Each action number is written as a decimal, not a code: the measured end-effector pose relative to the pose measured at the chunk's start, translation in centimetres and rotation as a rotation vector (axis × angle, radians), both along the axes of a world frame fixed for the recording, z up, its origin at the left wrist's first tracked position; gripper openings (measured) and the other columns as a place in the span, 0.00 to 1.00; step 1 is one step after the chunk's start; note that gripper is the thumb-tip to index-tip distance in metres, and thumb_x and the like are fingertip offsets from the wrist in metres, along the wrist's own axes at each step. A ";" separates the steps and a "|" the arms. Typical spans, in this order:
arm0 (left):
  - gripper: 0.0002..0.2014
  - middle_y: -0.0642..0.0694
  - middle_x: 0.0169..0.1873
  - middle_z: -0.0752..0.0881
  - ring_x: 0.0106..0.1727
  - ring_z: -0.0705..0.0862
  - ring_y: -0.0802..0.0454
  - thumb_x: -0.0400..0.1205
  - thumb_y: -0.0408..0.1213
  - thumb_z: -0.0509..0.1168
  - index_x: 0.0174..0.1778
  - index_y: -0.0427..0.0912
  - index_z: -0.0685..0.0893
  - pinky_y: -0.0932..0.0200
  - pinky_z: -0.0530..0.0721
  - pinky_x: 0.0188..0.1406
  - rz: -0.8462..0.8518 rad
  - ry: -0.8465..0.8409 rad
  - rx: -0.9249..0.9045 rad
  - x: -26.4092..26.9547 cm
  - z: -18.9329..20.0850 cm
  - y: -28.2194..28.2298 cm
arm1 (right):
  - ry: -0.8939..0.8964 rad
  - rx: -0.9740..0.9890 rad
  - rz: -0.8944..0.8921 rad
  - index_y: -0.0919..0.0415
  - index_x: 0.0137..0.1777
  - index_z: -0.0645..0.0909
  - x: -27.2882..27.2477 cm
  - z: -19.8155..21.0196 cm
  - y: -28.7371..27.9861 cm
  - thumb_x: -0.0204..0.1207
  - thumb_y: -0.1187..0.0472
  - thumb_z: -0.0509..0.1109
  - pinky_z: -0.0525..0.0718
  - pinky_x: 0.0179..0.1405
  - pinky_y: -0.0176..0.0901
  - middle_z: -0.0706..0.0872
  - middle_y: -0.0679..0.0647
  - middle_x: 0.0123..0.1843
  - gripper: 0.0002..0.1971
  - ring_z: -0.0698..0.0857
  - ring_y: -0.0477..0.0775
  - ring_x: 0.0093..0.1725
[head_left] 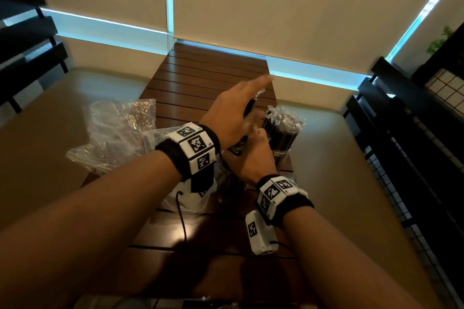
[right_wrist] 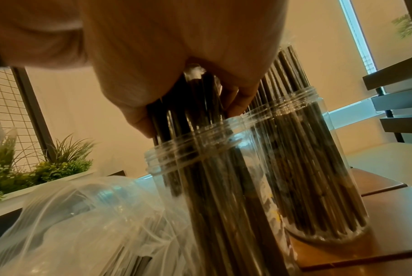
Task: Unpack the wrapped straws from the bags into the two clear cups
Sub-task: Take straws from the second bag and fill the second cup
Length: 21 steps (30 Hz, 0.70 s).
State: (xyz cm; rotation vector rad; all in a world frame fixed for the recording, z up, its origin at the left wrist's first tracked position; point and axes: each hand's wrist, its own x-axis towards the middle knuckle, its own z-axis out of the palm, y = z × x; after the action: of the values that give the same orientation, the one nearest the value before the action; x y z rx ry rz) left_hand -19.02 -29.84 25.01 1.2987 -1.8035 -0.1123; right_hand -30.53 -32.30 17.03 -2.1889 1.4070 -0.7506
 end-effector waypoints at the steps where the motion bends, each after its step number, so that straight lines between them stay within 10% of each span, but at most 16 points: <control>1: 0.28 0.45 0.74 0.76 0.67 0.78 0.54 0.81 0.36 0.69 0.78 0.49 0.70 0.58 0.77 0.67 0.012 -0.047 0.034 0.4 -0.8 -0.1 | -0.008 0.003 0.007 0.50 0.61 0.68 -0.1 0.1 0.1 0.65 0.42 0.76 0.87 0.46 0.55 0.71 0.50 0.53 0.29 0.81 0.54 0.49; 4: 0.22 0.49 0.79 0.70 0.75 0.75 0.48 0.85 0.44 0.62 0.76 0.47 0.73 0.44 0.75 0.72 0.033 -0.197 0.153 1.1 -3.5 -0.1 | 0.009 0.001 0.011 0.52 0.60 0.68 0.0 0.1 0.2 0.65 0.44 0.75 0.86 0.51 0.57 0.71 0.50 0.54 0.29 0.78 0.55 0.54; 8: 0.27 0.52 0.85 0.49 0.85 0.48 0.51 0.89 0.49 0.47 0.85 0.49 0.53 0.35 0.58 0.80 0.068 -0.384 0.441 1.8 -6.4 1.0 | 0.018 -0.062 -0.060 0.49 0.65 0.66 -0.3 0.2 0.8 0.65 0.48 0.69 0.81 0.60 0.59 0.72 0.51 0.61 0.28 0.76 0.57 0.60; 11: 0.39 0.49 0.85 0.40 0.85 0.51 0.47 0.85 0.49 0.58 0.85 0.46 0.41 0.41 0.63 0.80 0.102 -0.235 0.378 2.5 -7.0 2.0 | 0.123 -0.137 -0.091 0.48 0.74 0.63 -0.6 0.5 1.1 0.64 0.46 0.71 0.75 0.66 0.57 0.70 0.53 0.70 0.37 0.72 0.58 0.67; 15: 0.46 0.43 0.78 0.59 0.65 0.80 0.43 0.77 0.46 0.70 0.84 0.51 0.47 0.41 0.83 0.61 0.176 -0.005 0.548 3.4 -5.9 2.7 | 0.224 -0.290 -0.094 0.44 0.78 0.60 -0.7 0.5 0.8 0.63 0.36 0.75 0.70 0.72 0.62 0.63 0.57 0.79 0.44 0.65 0.62 0.76; 21: 0.16 0.43 0.60 0.86 0.58 0.85 0.45 0.83 0.39 0.63 0.66 0.42 0.81 0.53 0.84 0.56 0.273 0.100 0.699 2.5 -5.4 2.8 | 0.277 -0.319 0.068 0.40 0.78 0.63 -0.4 0.6 0.5 0.67 0.44 0.76 0.75 0.70 0.64 0.64 0.57 0.80 0.39 0.67 0.63 0.76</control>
State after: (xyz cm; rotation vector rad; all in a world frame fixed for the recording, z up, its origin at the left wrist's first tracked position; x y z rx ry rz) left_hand -16.56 -27.07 19.57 1.9688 -1.5289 -0.6904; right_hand -30.88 -31.80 17.59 -2.6599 1.4105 -0.7087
